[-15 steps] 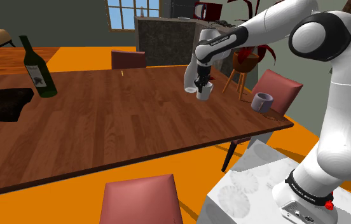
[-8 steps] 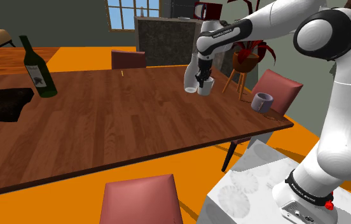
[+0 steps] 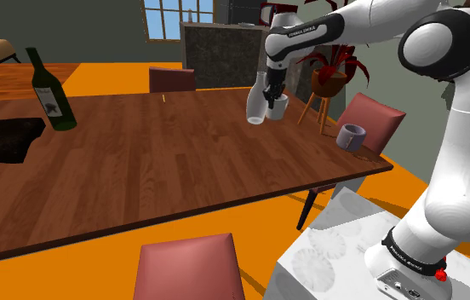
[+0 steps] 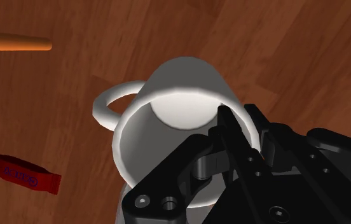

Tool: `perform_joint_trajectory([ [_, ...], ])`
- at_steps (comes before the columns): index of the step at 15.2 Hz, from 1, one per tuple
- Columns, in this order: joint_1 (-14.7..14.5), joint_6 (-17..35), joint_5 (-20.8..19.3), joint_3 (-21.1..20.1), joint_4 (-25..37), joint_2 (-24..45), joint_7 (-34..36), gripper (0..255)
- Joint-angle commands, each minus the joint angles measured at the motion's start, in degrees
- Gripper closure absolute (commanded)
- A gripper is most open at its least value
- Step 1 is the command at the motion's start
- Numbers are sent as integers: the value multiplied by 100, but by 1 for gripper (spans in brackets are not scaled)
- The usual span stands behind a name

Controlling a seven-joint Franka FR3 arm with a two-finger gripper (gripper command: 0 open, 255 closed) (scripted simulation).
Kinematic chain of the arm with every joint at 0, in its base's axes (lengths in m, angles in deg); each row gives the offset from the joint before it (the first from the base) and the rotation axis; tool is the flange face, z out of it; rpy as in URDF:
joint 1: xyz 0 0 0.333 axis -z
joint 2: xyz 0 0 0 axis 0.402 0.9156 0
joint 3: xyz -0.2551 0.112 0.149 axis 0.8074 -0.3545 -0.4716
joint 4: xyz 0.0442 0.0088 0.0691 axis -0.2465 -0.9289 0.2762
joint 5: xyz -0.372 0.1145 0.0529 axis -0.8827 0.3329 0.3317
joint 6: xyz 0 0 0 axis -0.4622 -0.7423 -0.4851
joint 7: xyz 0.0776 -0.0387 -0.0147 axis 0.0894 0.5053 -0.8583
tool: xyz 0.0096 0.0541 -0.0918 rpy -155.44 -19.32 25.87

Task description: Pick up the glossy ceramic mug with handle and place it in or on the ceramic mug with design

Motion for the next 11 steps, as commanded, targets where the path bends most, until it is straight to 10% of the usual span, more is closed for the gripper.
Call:
perform_joint_trajectory([
  [1,-3,-149,-4,1,111,-38,1,255],
  [11,3,-886,-11,9,772,-116,-25,255],
])
